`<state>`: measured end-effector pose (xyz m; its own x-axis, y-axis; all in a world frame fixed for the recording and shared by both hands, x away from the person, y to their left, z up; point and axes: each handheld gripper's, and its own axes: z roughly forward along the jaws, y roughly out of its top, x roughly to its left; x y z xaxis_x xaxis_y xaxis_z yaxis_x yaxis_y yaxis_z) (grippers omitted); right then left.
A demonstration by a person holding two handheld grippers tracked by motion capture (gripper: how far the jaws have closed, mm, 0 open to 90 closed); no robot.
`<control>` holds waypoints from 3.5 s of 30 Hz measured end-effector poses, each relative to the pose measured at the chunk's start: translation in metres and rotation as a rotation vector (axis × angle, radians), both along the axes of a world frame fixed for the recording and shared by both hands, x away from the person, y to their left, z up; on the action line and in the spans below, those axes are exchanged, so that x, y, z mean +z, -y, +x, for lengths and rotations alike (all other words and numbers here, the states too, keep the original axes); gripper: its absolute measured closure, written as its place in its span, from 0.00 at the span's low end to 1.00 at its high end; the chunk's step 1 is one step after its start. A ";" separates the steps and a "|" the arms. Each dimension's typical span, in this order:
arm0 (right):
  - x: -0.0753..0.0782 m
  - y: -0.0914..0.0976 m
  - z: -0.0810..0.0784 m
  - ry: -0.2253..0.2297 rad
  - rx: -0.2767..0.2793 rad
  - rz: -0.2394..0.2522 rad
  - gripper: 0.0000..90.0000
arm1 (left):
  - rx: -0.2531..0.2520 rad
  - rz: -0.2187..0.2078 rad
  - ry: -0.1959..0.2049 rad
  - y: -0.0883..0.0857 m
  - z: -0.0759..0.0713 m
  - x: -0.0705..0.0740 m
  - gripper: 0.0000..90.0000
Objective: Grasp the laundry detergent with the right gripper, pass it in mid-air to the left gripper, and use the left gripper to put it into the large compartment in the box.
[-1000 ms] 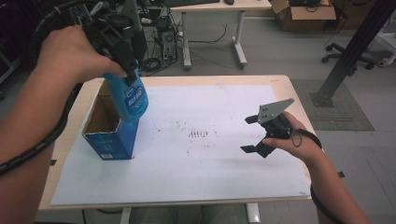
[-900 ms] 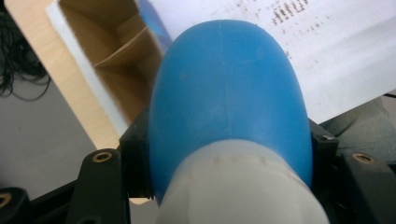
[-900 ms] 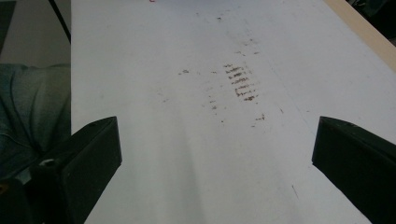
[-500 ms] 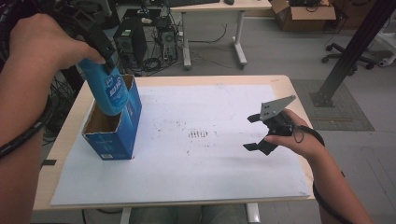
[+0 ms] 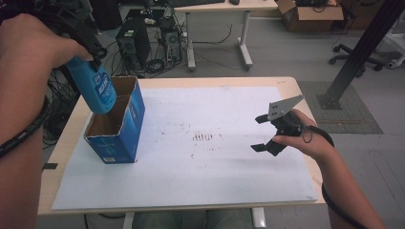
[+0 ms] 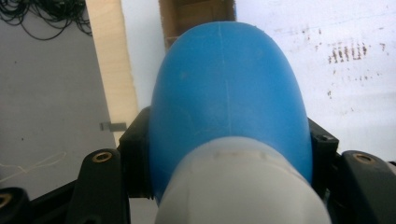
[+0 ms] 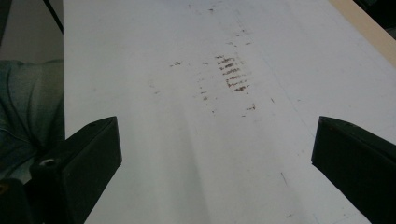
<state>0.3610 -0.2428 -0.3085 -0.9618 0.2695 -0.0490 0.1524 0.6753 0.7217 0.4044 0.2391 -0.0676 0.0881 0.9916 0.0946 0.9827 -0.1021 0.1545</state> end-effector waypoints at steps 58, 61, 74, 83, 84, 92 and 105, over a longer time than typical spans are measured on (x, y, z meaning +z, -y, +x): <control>0.021 -0.016 0.017 -0.063 0.076 -0.181 0.02 | -0.008 0.022 -0.055 -0.010 0.018 -0.131 0.42; 0.021 -0.017 0.017 -0.063 0.080 -0.184 0.02 | -0.008 0.022 -0.059 -0.010 0.018 -0.137 0.42; 0.017 -0.017 0.018 -0.070 0.077 -0.183 0.02 | -0.011 0.026 -0.067 -0.012 0.021 -0.173 0.42; 0.012 -0.021 0.019 -0.078 0.085 -0.187 0.03 | -0.027 0.030 -0.087 -0.012 0.024 -0.193 0.42; 0.012 -0.020 0.020 -0.079 0.085 -0.186 0.03 | -0.025 0.028 -0.088 -0.012 0.024 -0.195 0.42; 0.010 -0.018 0.020 -0.085 0.080 -0.186 0.02 | -0.023 0.030 -0.100 -0.015 0.025 -0.204 0.42; 0.006 -0.018 0.020 -0.090 0.082 -0.186 0.03 | -0.028 0.033 -0.113 -0.016 0.027 -0.217 0.42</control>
<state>0.3808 -0.2244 -0.3024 -0.9828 0.1845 -0.0034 0.1498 0.8082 0.5696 0.4318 0.2553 -0.2842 0.1277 0.9851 0.1154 0.9903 -0.1330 0.0395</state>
